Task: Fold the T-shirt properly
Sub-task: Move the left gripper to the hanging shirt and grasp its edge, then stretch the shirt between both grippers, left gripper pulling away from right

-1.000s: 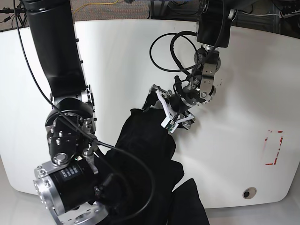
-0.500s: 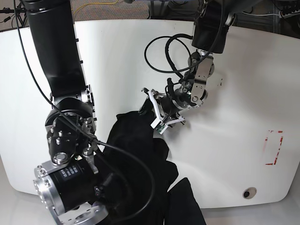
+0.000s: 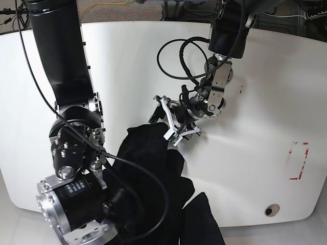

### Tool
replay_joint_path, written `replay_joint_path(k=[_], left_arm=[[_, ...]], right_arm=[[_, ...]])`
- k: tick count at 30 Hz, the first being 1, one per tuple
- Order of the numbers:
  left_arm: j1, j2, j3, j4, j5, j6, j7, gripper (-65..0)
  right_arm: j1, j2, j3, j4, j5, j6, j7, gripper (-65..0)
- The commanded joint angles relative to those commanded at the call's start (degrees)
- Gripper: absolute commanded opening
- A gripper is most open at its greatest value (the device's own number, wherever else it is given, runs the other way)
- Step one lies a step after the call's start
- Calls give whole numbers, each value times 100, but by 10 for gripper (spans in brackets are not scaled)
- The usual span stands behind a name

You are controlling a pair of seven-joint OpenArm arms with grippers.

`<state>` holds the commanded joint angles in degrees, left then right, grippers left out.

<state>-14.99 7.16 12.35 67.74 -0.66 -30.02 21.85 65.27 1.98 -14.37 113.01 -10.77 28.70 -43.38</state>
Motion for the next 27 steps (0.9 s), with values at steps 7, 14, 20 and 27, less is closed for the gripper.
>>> replay_joint_path(k=[7, 14, 20, 27], left_arm=[[-53, 0, 0, -26, 0, 18, 0, -278], [-141, 0, 0, -44, 0, 18, 0, -278], [-149, 0, -9, -44, 0, 26, 0, -356], [-132, 0, 0, -44, 18, 26, 35, -650]], right_arm=[[0, 0, 0, 0, 0, 0, 0, -650], [0, 0, 0, 0, 0, 0, 0, -650], [0, 0, 0, 0, 0, 0, 0, -650], [0, 0, 0, 0, 0, 0, 0, -650]])
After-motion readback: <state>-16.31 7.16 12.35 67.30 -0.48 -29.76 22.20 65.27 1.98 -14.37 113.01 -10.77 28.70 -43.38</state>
